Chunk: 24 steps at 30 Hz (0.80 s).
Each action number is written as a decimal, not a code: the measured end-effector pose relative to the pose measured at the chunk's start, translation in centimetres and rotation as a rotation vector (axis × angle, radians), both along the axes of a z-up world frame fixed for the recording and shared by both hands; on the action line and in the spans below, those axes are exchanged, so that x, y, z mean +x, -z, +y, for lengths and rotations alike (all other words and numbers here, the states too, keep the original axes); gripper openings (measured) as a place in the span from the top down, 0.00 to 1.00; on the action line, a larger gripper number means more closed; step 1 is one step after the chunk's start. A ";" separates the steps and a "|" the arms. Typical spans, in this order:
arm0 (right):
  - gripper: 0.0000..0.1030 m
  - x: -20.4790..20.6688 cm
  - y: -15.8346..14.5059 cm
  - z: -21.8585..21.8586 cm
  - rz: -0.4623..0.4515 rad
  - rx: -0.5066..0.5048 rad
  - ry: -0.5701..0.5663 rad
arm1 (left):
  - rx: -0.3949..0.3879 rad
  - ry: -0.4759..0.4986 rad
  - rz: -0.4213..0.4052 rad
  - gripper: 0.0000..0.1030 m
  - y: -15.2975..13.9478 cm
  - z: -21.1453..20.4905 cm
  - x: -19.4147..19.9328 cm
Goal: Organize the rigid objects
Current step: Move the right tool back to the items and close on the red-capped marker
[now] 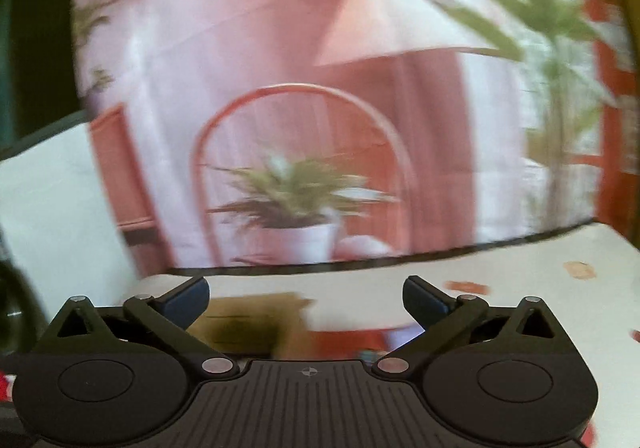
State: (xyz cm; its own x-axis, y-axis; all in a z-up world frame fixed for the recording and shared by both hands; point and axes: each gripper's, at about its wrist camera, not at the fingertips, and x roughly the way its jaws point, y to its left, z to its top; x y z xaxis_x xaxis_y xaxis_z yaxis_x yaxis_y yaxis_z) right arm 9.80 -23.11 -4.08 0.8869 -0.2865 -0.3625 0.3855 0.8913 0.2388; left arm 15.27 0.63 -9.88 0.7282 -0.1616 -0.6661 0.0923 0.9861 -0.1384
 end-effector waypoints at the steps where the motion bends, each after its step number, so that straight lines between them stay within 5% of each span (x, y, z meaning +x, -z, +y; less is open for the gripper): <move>1: 0.00 -0.5 0.6 -0.8 0.010 -0.001 0.031 | 0.000 0.000 0.000 0.86 0.0 0.0 0.0; 11: 0.03 -3.4 6.5 -4.7 0.102 -0.038 0.270 | 0.009 -0.003 0.000 0.86 0.1 -0.2 -0.1; 17: 0.19 -3.2 9.2 -5.2 0.202 -0.036 0.305 | 0.009 -0.002 -0.001 0.86 0.1 -0.2 -0.1; 24: 0.26 -3.0 10.5 -5.8 0.252 -0.012 0.329 | 0.007 -0.003 0.001 0.86 0.1 -0.2 -0.1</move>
State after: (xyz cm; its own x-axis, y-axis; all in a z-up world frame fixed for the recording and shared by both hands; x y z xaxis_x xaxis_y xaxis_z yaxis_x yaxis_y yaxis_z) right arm 6.79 -28.88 -14.59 0.6308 -0.5455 -0.5519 0.6957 0.7126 0.0909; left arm 15.13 0.46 -9.95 0.7282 -0.1553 -0.6675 0.0897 0.9872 -0.1318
